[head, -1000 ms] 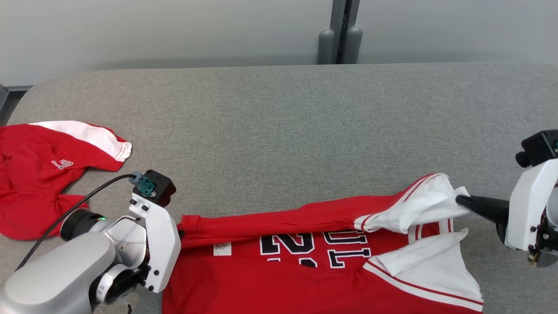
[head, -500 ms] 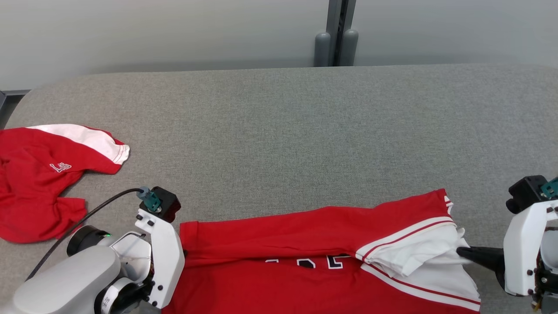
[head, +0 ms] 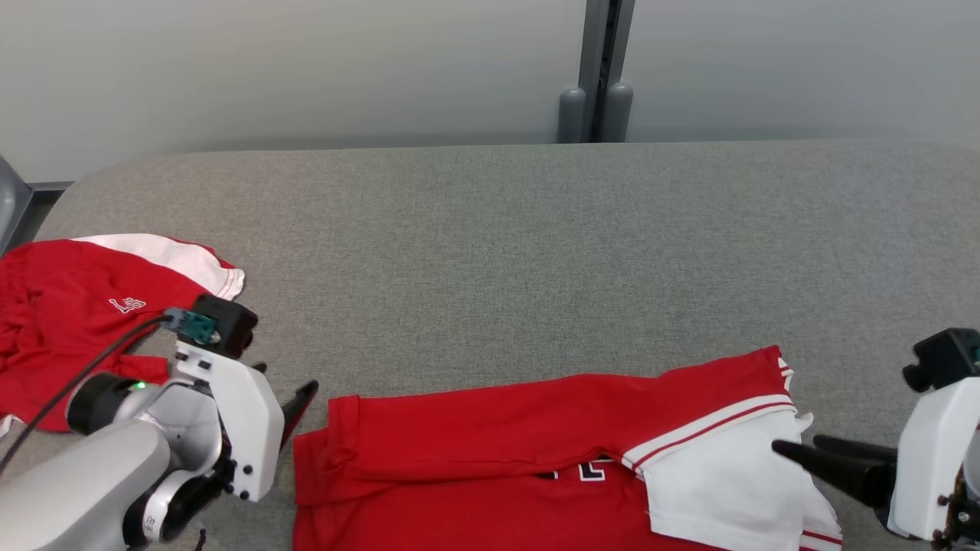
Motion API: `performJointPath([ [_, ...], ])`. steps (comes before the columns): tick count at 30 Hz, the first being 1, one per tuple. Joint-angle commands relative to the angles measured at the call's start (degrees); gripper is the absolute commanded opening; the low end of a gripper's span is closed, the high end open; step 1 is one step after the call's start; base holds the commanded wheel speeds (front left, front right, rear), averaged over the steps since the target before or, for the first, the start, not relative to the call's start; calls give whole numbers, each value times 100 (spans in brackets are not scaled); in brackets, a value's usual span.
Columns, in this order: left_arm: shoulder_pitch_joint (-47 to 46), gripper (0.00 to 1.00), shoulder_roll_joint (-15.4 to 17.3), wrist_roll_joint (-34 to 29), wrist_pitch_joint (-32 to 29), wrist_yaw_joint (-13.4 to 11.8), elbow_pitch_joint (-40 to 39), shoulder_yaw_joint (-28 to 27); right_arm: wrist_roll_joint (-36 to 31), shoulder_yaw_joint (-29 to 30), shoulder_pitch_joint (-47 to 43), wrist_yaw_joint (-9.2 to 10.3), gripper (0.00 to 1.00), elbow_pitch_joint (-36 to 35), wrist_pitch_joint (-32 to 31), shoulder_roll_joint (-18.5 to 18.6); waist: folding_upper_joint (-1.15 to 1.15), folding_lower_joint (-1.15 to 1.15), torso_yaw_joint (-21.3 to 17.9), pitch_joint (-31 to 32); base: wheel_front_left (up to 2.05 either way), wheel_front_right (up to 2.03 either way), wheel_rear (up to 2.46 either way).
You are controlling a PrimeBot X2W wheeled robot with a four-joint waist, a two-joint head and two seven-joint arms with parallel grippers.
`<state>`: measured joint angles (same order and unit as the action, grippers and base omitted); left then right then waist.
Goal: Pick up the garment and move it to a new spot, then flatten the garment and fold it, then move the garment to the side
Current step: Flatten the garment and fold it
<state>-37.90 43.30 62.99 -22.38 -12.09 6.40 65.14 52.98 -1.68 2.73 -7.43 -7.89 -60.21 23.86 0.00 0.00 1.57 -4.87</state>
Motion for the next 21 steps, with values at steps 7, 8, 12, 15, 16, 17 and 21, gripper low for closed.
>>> performJointPath([
  [7,390,100,377,-211,1768,-836,-521,-904,-251,809,-192,-12,100,-737,1375,-582,0,0,90,155,0,0,0],
  [8,481,100,392,-236,1976,-930,-579,-988,-353,850,-211,-12,100,-795,1624,-611,0,0,100,167,0,0,0],
  [12,868,100,293,-262,2794,-1223,-831,-1246,-690,977,-323,-13,100,-872,2687,-826,0,0,139,226,0,0,0],
  [15,1157,100,172,-303,3313,-1392,-893,-1374,-1028,855,-457,-13,100,-865,3429,-815,0,0,153,255,0,0,0],
  [16,1250,100,120,-322,3447,-1443,-898,-1421,-1107,824,-495,-12,100,-834,3687,-843,0,0,149,259,0,0,0],
  [17,1250,100,120,-322,3447,-1443,-898,-1421,-1107,824,-495,-12,100,-834,3687,-843,0,0,149,259,0,0,0],
  [21,1718,100,-216,-482,3729,-1607,-951,-1796,-1533,784,-688,-12,100,-614,4707,-999,0,0,130,296,0,0,0],
])
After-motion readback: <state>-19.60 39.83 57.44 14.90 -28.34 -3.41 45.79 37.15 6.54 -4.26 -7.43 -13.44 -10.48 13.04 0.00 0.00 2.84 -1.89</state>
